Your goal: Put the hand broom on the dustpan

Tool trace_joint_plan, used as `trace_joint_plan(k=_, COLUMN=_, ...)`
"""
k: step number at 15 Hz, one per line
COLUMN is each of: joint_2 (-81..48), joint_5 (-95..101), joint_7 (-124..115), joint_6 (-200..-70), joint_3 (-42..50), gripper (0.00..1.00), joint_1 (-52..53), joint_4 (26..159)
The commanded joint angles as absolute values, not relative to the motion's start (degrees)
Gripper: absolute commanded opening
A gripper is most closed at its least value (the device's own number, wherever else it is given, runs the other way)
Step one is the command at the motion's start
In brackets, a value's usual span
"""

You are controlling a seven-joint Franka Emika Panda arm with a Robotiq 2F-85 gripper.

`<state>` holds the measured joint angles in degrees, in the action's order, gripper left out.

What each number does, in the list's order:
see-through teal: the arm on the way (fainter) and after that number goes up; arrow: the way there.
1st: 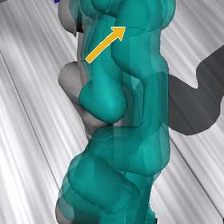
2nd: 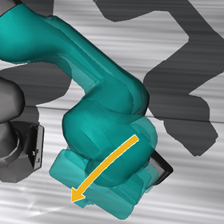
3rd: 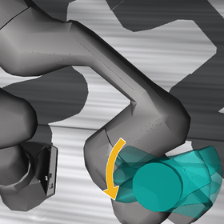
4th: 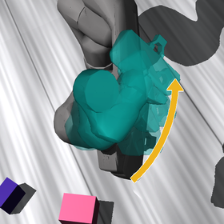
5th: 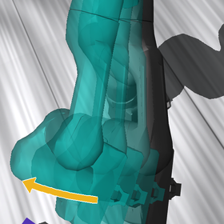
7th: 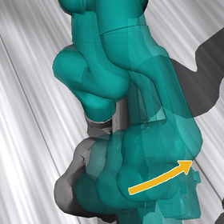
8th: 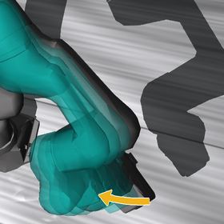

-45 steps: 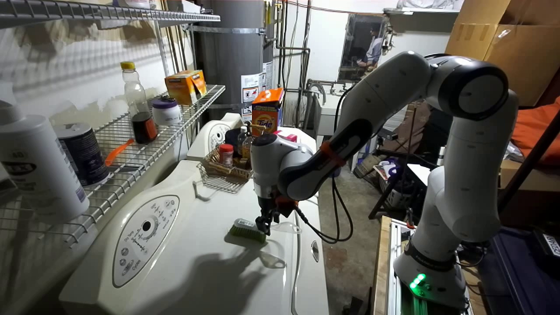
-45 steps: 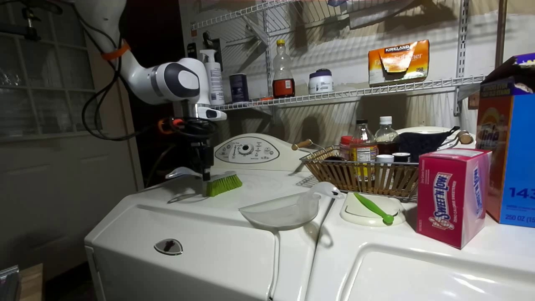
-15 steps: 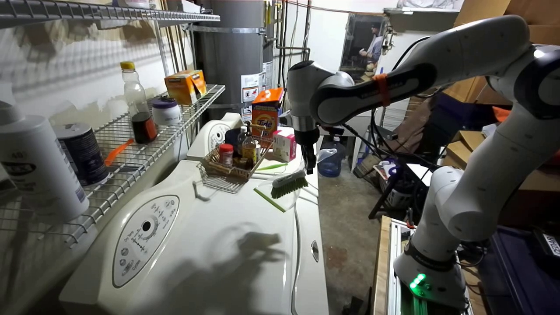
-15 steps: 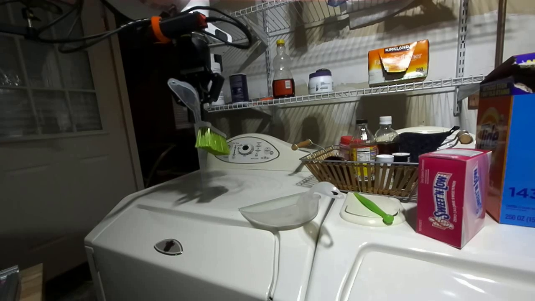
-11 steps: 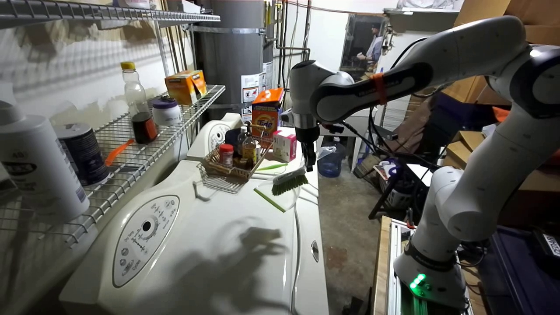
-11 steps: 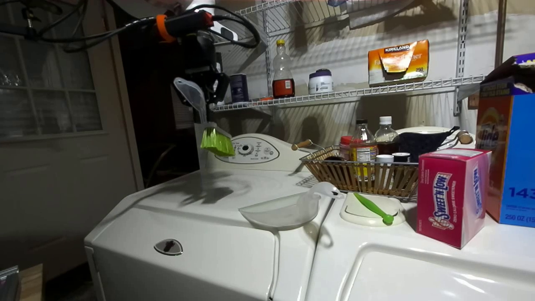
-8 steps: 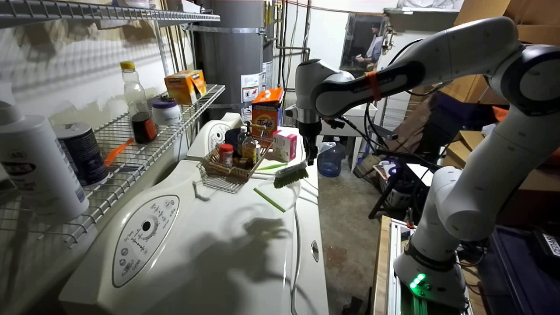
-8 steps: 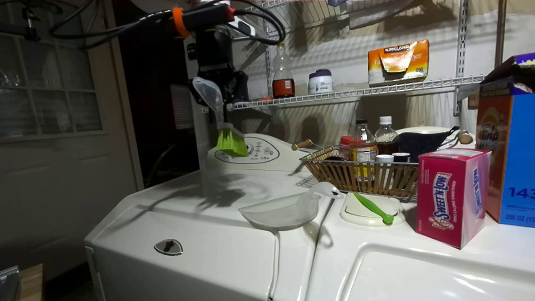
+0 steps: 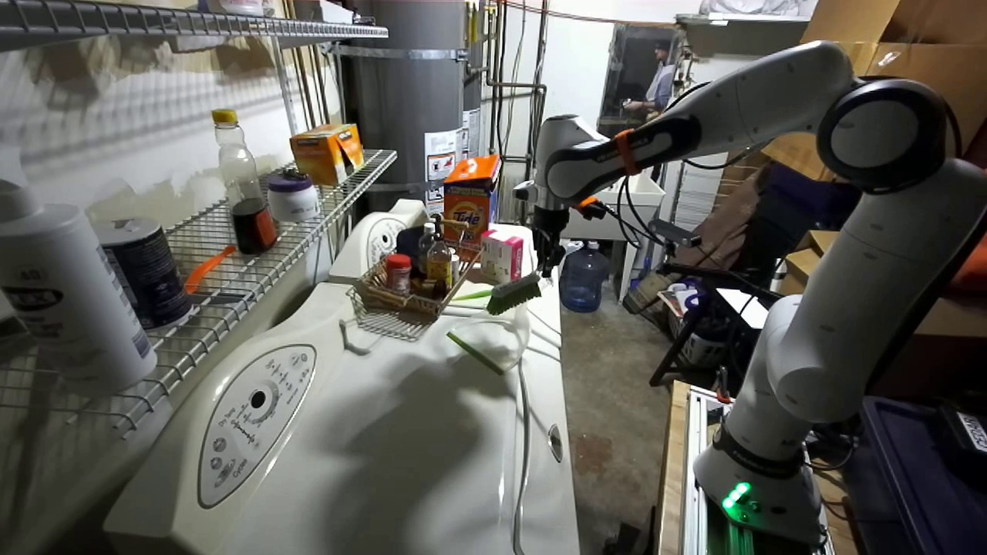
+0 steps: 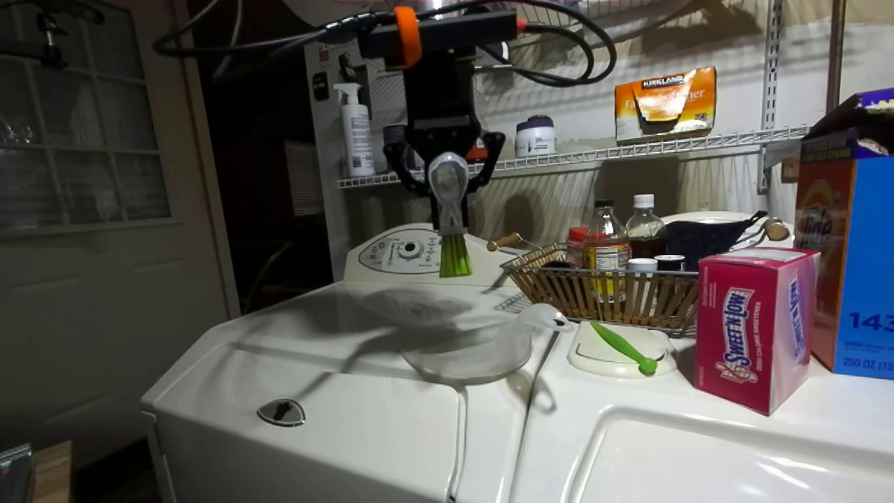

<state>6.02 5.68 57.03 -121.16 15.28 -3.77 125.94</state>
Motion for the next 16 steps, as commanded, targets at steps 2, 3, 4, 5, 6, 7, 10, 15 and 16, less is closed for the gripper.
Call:
trace_joint_plan(k=2, joint_2=5.1, joint_5=5.3, joint_7=57.5, joint_6=-121.1, joint_3=13.5, gripper=0.31, joint_1=-5.5, joint_4=125.2)
trace_joint_plan(k=3, joint_2=5.0, joint_5=5.3, joint_7=57.5, joint_6=-121.1, joint_3=13.5, gripper=0.31, joint_1=-5.4, joint_4=125.1)
trace_joint_plan(k=4, joint_2=5.0, joint_5=5.3, joint_7=57.5, joint_6=-121.1, joint_3=13.4, gripper=0.31, joint_1=-5.4, joint_4=125.0)
trace_joint_plan(k=5, joint_2=4.3, joint_5=4.1, joint_7=59.7, joint_6=-123.1, joint_3=13.4, gripper=0.08, joint_1=-5.0, joint_4=125.3)
trace_joint_plan(k=6, joint_2=3.8, joint_5=5.0, joint_7=60.9, joint_6=-125.9, joint_3=13.2, gripper=0.08, joint_1=-5.0, joint_4=125.8)
trace_joint_plan(k=7, joint_2=3.3, joint_5=3.2, joint_7=63.4, joint_6=-127.0, joint_3=13.1, gripper=0.08, joint_1=-4.9, joint_4=125.9)
trace_joint_plan(k=10, joint_2=0.9, joint_5=-0.7, joint_7=71.7, joint_6=-132.0, joint_3=12.6, gripper=0.08, joint_1=-5.1, joint_4=126.0)
trace_joint_plan(k=15, joint_2=-3.3, joint_5=-8.3, joint_7=83.9, joint_6=-133.2, joint_3=12.0, gripper=0.08, joint_1=-7.1, joint_4=125.0)
trace_joint_plan(k=16, joint_2=-4.2, joint_5=-8.8, joint_7=85.5, joint_6=-133.5, joint_3=11.8, gripper=0.08, joint_1=-7.6, joint_4=125.0)
